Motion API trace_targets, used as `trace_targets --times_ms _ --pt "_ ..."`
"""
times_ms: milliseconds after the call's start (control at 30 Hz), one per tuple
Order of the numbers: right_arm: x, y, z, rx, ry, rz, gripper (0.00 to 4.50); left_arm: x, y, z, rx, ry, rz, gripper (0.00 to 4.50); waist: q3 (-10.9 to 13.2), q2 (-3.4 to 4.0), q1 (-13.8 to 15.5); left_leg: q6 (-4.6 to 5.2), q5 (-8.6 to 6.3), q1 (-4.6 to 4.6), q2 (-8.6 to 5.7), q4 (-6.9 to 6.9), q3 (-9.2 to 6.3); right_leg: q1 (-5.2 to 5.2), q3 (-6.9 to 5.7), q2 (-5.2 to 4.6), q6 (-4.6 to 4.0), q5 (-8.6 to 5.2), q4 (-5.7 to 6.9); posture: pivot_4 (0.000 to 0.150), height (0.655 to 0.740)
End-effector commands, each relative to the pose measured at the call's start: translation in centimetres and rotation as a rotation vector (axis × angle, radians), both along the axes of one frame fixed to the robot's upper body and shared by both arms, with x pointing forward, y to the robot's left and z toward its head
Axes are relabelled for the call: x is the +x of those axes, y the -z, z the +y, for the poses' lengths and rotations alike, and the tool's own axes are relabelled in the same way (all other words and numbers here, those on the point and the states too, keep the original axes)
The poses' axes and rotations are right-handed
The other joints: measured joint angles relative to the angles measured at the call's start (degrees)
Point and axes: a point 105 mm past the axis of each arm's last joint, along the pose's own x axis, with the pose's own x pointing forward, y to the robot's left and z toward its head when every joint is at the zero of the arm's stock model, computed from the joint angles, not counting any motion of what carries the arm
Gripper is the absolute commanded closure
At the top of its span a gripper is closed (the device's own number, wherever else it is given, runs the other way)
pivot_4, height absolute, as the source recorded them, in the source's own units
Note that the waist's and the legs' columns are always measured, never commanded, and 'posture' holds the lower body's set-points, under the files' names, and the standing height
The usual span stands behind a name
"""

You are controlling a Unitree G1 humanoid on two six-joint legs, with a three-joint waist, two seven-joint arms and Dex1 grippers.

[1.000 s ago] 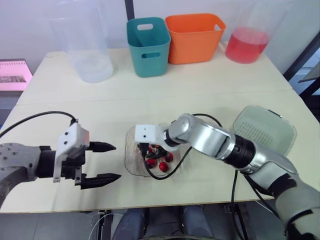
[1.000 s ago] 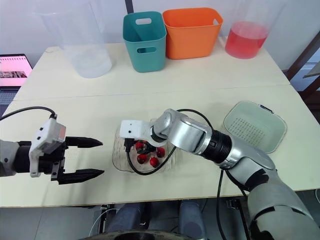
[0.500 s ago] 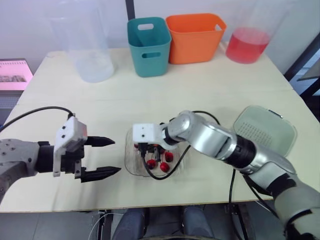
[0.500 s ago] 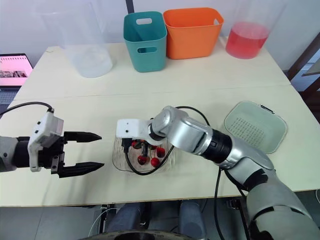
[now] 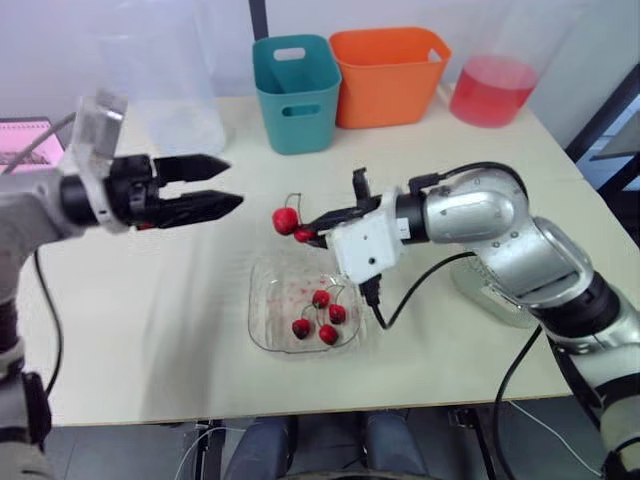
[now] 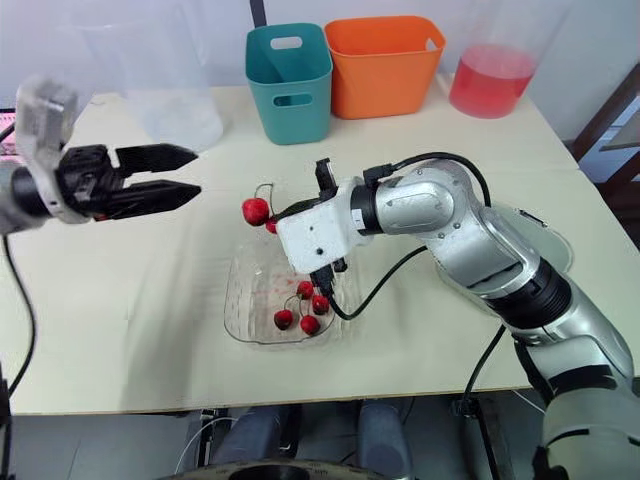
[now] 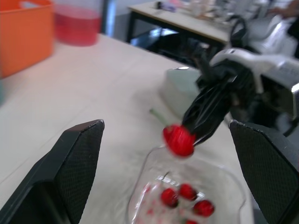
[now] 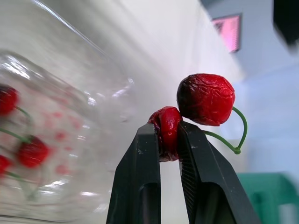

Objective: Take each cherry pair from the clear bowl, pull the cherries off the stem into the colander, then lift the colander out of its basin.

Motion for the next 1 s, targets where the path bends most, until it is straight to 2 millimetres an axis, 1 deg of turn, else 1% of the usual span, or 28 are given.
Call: trace_targets --times_ms 33,133,267,467,667,767,867,900,1000 --pt "1.1 -0.6 0.3 -0.032 -0.031 -0.204 4.24 1.3 0.3 -1.2 0.04 0.017 0.021 0.0 0.0 0.0 -0.1 0.0 0.0 0.0 0.0 0.02 0.01 0.0 0.0 0.0 0.0 0.0 0.03 0.15 0.74" --pt "1.7 -0.4 0.4 -0.051 -0.039 -0.265 4.24 2.5 -0.1 -2.8 0.025 0.033 0.032 0.0 0.0 -0.03 0.1 -0.03 0.02 -0.01 -0.01 0.05 0.0 -0.03 0.01 0.06 0.0 0.0 0.06 0.15 0.74" --pt "1.8 -0.8 0.6 -0.045 -0.054 -0.315 4.24 3.9 0.2 -4.0 0.054 0.016 0.034 0.0 0.0 -0.03 0.0 -0.03 0.02 -0.02 0.0 0.06 0.0 -0.03 0.03 0.05 0.0 0.0 0.06 0.15 0.74" --pt "1.8 -1.0 0.7 -0.043 -0.057 -0.342 4.24 4.6 0.7 -5.1 0.052 0.012 0.059 0.0 0.0 -0.03 -0.6 -0.05 0.03 -0.02 0.0 0.07 -0.07 -0.04 0.02 0.07 0.0 0.0 0.08 0.15 0.74" --pt "1.8 -1.3 0.8 -0.037 -0.054 -0.351 4.24 5.2 1.0 -5.5 0.027 -0.004 0.086 0.0 0.0 -0.03 -1.1 -0.05 0.03 -0.03 0.0 0.08 -0.1 -0.05 0.02 0.07 0.0 0.0 0.13 0.15 0.74" --pt "1.8 -1.4 0.8 -0.035 -0.053 -0.352 4.26 5.1 1.0 -5.7 0.01 0.004 0.094 0.87 0.0 -0.03 -1.1 -0.05 0.03 -0.02 0.0 0.08 -0.12 -0.05 0.01 0.07 0.0 0.0 0.15 0.15 0.74" --pt "1.8 -1.4 0.8 -0.036 -0.053 -0.353 4.26 5.1 0.9 -5.8 -0.002 0.006 0.096 2.3 0.0 -0.03 -1.1 -0.05 0.03 -0.02 0.0 0.08 -0.12 -0.06 0.02 0.07 0.0 0.0 0.15 0.15 0.74" --pt "1.8 -1.4 0.8 -0.039 -0.052 -0.354 4.26 5.2 0.8 -5.7 -0.012 -0.001 0.097 2.87 0.0 -0.03 -1.1 -0.05 0.03 -0.02 0.01 0.08 -0.12 -0.06 0.01 0.07 0.0 0.0 0.15 0.15 0.74" --pt "1.8 -1.3 0.8 -0.044 -0.05 -0.35 4.26 5.2 0.5 -5.6 -0.027 -0.007 0.097 4.35 0.0 -0.03 -1.1 -0.05 0.03 -0.02 0.01 0.08 -0.12 -0.06 0.01 0.07 0.0 0.0 0.16 0.15 0.74"
